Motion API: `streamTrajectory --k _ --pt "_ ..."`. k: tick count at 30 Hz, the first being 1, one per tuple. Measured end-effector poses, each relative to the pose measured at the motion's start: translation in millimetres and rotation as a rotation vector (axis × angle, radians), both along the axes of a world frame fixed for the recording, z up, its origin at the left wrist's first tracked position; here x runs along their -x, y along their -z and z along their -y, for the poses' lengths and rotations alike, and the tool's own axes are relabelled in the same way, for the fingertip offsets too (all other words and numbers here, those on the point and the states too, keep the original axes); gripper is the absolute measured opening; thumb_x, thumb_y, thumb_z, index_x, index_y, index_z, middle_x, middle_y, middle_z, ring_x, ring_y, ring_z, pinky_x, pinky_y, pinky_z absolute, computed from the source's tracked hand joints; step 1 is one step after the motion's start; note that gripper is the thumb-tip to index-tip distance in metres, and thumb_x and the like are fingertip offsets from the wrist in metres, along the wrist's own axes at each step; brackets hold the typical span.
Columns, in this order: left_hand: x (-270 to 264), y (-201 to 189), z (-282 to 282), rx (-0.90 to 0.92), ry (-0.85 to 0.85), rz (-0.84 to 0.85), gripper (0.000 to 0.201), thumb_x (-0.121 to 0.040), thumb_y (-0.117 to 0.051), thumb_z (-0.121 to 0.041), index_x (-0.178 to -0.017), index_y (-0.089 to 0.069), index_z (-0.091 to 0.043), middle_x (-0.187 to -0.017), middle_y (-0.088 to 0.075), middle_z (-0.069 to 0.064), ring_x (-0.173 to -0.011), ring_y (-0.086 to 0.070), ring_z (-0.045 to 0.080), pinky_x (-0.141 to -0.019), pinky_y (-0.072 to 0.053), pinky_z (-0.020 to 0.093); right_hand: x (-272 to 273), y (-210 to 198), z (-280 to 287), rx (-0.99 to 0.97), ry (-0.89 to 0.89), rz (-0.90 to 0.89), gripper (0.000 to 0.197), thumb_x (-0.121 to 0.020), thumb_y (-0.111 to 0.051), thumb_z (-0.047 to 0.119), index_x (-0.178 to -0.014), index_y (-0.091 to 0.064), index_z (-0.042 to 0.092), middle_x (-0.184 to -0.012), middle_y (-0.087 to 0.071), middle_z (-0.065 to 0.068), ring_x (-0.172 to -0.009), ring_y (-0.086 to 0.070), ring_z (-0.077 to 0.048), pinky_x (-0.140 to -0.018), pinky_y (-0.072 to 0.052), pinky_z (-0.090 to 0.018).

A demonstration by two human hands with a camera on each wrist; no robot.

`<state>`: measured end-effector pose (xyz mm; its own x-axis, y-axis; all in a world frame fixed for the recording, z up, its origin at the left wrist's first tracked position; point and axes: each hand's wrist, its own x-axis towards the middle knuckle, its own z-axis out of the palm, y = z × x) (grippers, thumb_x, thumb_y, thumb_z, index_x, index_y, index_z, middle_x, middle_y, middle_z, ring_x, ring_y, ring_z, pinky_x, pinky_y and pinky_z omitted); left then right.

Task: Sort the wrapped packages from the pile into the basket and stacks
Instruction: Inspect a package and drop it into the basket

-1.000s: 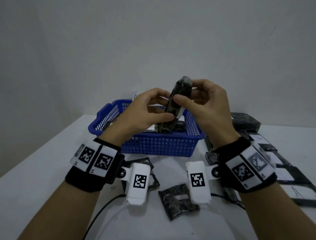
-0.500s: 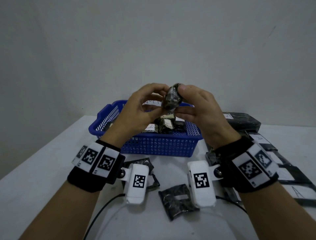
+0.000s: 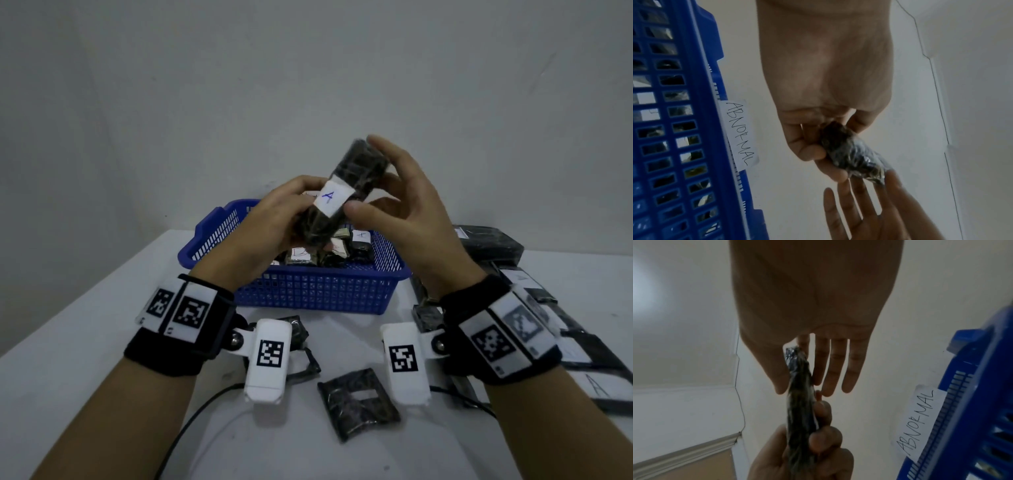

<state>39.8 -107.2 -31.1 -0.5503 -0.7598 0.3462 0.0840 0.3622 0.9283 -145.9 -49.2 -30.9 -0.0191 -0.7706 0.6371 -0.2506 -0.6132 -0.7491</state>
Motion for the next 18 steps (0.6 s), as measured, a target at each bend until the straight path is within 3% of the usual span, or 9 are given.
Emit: streamTrajectory --k 2,5,8,10,15,18 --pt "-2 -1 2 -0.046 0.002 -0.027 0.024 -0.106 -0.037 -0.018 -0.115 -0.058 -0.011 -0.092 -0.069 0.006 -0.069 -0.062 0.018 -0.061 -0.05 0.032 2 -1 1 -0.004 0.0 -0.007 0.063 -0.088 -0.077 0.014 -0.142 -0.048 0.024 -0.127 -0.065 -0.007 -0.096 -0.069 -0.018 -0.081 -0.06 -0.032" --pt "-5 0 4 -0.012 0.035 -0.004 0.026 -0.105 -0.04 -0.026 -0.116 -0.058 -0.012 -0.091 -0.067 0.003 -0.068 -0.059 0.015 -0.06 -0.046 0.03 1 1 6 0.025 0.091 0.015 0.047 -0.084 -0.08 0.017 -0.126 -0.06 0.011 -0.112 -0.073 -0.007 -0.089 -0.072 -0.022 -0.08 -0.061 -0.042" --pt "-7 4 6 0.074 0.012 0.044 0.037 -0.091 -0.068 -0.029 -0.123 -0.057 -0.015 -0.094 -0.065 -0.002 -0.072 -0.06 0.013 -0.06 -0.049 0.026 1 7 10 0.013 0.13 0.077 0.036 -0.084 -0.081 0.012 -0.115 -0.063 0.007 -0.103 -0.076 -0.006 -0.088 -0.074 -0.021 -0.081 -0.061 -0.039" --pt "-5 6 9 0.134 -0.073 0.053 0.048 -0.08 -0.076 -0.026 -0.122 -0.055 -0.015 -0.097 -0.064 -0.001 -0.069 -0.06 0.012 -0.059 -0.049 0.024 2 10 11 -0.036 0.136 0.069 0.037 -0.085 -0.08 0.015 -0.117 -0.062 0.008 -0.103 -0.077 -0.004 -0.09 -0.074 -0.017 -0.082 -0.061 -0.037" --pt "-11 6 15 0.22 -0.178 0.039 0.026 -0.088 -0.072 -0.012 -0.112 -0.063 -0.009 -0.077 -0.063 -0.009 -0.057 -0.052 0.011 -0.053 -0.045 0.023 8 8 8 -0.037 0.166 -0.051 0.058 -0.082 -0.083 0.021 -0.131 -0.052 0.025 -0.12 -0.065 0.005 -0.089 -0.07 -0.007 -0.076 -0.058 -0.023" --pt "-16 6 18 0.262 -0.192 0.08 0.02 -0.088 -0.073 -0.012 -0.106 -0.067 -0.01 -0.074 -0.063 -0.009 -0.055 -0.051 0.011 -0.051 -0.044 0.023 6 7 7 0.028 0.269 -0.226 0.029 -0.081 -0.083 0.025 -0.106 -0.067 0.026 -0.1 -0.07 0.014 -0.086 -0.066 -0.006 -0.075 -0.058 -0.024"
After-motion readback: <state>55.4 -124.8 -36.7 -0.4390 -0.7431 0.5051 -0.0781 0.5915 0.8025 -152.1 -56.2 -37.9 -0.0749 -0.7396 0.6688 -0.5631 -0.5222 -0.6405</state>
